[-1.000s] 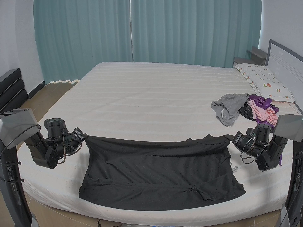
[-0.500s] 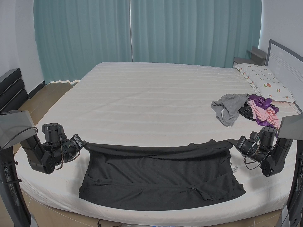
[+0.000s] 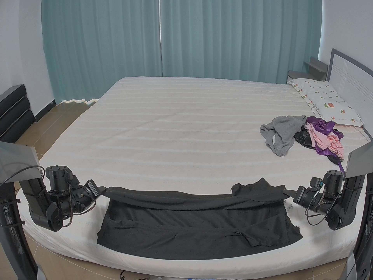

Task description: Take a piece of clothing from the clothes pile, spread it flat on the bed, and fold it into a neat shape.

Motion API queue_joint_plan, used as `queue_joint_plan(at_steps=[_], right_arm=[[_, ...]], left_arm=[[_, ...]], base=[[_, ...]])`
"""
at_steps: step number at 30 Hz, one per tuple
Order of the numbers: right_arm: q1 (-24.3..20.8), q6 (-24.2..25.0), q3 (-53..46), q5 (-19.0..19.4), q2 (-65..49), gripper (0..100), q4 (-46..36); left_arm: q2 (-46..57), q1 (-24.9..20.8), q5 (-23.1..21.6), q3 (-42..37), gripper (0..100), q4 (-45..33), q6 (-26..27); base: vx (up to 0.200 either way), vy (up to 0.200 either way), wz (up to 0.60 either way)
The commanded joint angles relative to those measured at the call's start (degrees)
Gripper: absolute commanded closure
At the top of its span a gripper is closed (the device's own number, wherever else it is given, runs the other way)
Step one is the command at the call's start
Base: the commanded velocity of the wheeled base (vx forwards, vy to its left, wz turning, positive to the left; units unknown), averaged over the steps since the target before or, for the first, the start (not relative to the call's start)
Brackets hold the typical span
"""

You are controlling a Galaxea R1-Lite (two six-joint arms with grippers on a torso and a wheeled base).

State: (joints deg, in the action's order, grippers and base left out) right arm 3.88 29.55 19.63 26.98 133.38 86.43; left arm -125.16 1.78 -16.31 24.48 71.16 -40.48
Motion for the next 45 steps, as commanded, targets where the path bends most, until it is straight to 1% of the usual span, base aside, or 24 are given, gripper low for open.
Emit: queue_joint_plan(at_steps=[1,5,9,12,14,15,17,19,32,33,36,41,43,44,45], right_arm=[[1.2,-2.0,-2.8,1.2,0.1,100,0.1],[1.7,-3.7,-4.5,1.8,0.3,100,0.8],[2.5,-5.3,-6.6,1.9,1.0,100,3.3],[2.9,-6.4,-7.8,2.0,1.0,100,3.3],[2.9,-7.4,-8.6,2.8,1.7,100,3.3],[2.9,-7.7,-8.6,2.9,1.9,100,3.3],[2.8,-9.7,-8.9,3.0,3.4,100,3.3],[2.8,-11.1,-9.0,3.0,4.6,100,3.3],[2.9,-12.0,-8.7,2.8,6.1,100,3.3],[2.9,-12.0,-8.7,2.8,6.1,0,3.3],[2.7,-12.0,-9.3,3.0,5.1,0,3.3],[3.8,-11.1,-8.8,3.3,1.7,0,3.2],[4.3,-9.2,-7.6,3.3,0.7,0,3.3],[4.3,-9.1,-7.5,3.3,0.7,0,3.3],[4.3,-6.6,-6.0,3.2,0.7,0,3.1]], left_arm=[[0.1,0.2,-0.6,-3.3,100,1.4,0.0],[0.1,0.2,-0.6,-4.6,100,1.6,0.0],[0.2,0.9,-0.7,-6.2,100,1.6,0.1],[0.2,1.3,-2.3,-8.0,100,1.7,0.1],[-0.1,1.6,-3.9,-9.0,100,1.6,1.4],[-0.3,1.7,-4.2,-9.2,100,1.6,1.8],[-0.6,2.2,-4.5,-9.9,100,1.6,4.1],[-1.1,2.3,-4.5,-10.1,100,1.6,4.5],[-3.2,2.1,-4.6,-9.4,100,1.6,4.7],[-3.2,2.1,-4.6,-9.4,0,1.6,4.7],[-3.0,1.8,-4.7,-9.7,0,1.6,4.7],[-2.3,2.3,-4.7,-10.2,0,1.6,4.6],[-1.2,2.5,-4.7,-9.8,0,1.6,4.1],[-1.2,2.5,-4.7,-9.7,0,1.6,4.1],[-0.9,2.7,-4.7,-9.2,0,1.6,3.8]], base=[[0.0,0.0,0.0],[0.0,0.0,0.0],[0.0,0.0,0.0],[0.0,0.0,0.0],[0.0,0.0,0.0],[0.0,0.0,0.0],[0.0,0.0,0.0],[0.0,0.0,0.0],[0.0,0.0,0.0],[0.0,0.0,0.0],[0.0,0.0,0.0],[0.0,0.0,0.0],[0.0,0.0,0.0],[0.0,0.0,0.0],[0.0,0.0,0.0]])
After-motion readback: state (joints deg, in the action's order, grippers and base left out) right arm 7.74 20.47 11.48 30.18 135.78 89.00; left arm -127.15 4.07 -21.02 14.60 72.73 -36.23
